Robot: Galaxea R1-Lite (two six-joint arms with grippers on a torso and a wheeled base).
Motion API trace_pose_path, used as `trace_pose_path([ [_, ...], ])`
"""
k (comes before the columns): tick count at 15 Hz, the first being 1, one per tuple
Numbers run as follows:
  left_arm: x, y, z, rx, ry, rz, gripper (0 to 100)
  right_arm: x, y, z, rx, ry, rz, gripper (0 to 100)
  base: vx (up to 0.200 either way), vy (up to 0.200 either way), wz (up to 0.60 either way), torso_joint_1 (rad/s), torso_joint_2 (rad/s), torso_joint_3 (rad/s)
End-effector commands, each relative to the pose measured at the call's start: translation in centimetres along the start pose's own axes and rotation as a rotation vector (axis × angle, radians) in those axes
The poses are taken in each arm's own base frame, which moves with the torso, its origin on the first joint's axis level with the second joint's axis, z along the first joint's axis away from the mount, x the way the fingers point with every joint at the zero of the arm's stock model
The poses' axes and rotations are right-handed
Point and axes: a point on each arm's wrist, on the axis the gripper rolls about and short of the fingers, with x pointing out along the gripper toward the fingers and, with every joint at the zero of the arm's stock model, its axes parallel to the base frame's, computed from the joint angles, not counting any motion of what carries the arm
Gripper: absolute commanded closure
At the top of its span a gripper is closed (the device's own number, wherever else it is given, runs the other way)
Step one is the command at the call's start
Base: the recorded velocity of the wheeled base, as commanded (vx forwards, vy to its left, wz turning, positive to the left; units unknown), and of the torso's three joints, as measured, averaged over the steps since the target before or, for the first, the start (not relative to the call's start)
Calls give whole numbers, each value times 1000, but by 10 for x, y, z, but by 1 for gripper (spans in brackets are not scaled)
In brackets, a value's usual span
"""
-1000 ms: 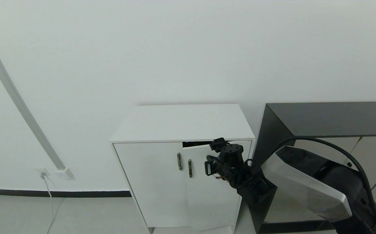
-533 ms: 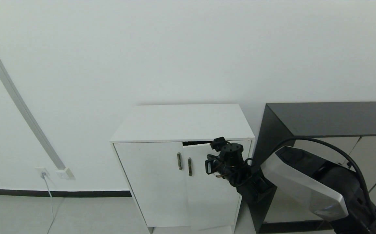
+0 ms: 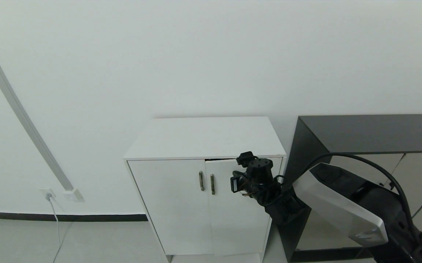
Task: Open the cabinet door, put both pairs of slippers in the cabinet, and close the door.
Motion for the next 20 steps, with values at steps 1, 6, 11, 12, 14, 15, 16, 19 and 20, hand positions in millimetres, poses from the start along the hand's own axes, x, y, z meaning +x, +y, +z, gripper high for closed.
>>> trace_pose_path([
  [1, 0, 0, 0, 0, 1, 0, 100, 1, 0, 1, 0, -4, 0, 100, 0, 0, 0, 0, 0, 0],
  [6, 0, 0, 0, 0, 2, 0, 100, 4, -2, 4, 2, -10, -4, 100, 0, 0, 0, 0, 0, 0],
  [11, 0, 0, 0, 0, 1, 0, 100, 5, -3, 2, -18, -10, -6, 100, 0, 0, 0, 0, 0, 0],
  [12, 0, 0, 0, 0, -1, 0, 100, 5, -3, 1, -18, -9, -6, 100, 0, 0, 0, 0, 0, 0],
  [14, 0, 0, 0, 1, 1, 0, 100, 7, -6, 1, -32, -9, -13, 100, 0, 0, 0, 0, 0, 0],
  [15, 0, 0, 0, 0, 1, 0, 100, 7, -6, 1, -30, -12, -13, 100, 0, 0, 0, 0, 0, 0],
  [16, 0, 0, 0, 0, 1, 0, 100, 7, -6, 2, -30, -14, -13, 100, 0, 0, 0, 0, 0, 0],
  [19, 0, 0, 0, 1, 1, 0, 100, 8, -6, 3, -31, -18, -13, 100, 0, 0, 0, 0, 0, 0],
  [20, 0, 0, 0, 1, 1, 0, 100, 8, -6, 3, -30, -20, -12, 100, 0, 0, 0, 0, 0, 0],
])
